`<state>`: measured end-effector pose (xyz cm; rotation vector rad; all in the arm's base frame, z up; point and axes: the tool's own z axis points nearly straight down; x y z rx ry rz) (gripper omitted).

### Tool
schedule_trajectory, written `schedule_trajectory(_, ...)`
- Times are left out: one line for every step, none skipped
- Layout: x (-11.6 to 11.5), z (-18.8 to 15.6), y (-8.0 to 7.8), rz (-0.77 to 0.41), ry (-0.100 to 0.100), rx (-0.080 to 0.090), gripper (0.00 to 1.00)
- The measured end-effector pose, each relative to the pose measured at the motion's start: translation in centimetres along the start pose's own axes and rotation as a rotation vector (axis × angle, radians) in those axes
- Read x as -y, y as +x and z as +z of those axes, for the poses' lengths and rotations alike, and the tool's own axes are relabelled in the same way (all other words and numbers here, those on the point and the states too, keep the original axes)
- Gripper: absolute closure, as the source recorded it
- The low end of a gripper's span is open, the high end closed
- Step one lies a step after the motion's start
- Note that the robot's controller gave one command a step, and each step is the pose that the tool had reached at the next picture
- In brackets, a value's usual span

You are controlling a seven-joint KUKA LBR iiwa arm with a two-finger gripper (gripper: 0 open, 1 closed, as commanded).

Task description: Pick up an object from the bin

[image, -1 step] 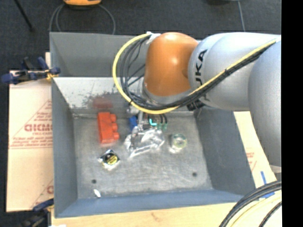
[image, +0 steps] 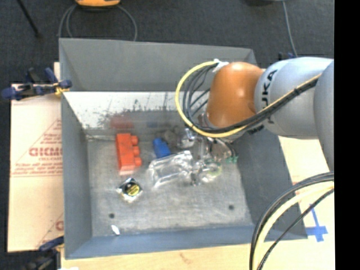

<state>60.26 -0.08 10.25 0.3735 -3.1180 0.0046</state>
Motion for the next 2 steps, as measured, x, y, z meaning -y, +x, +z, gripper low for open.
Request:
schedule_trajectory(-0.3,-0.2,-0.2,0.000,-0.003,0.006,1.00)
schedule_trajectory(-0.1,-16.3,0.9,-0.065,-0.003,0.003,1.00)
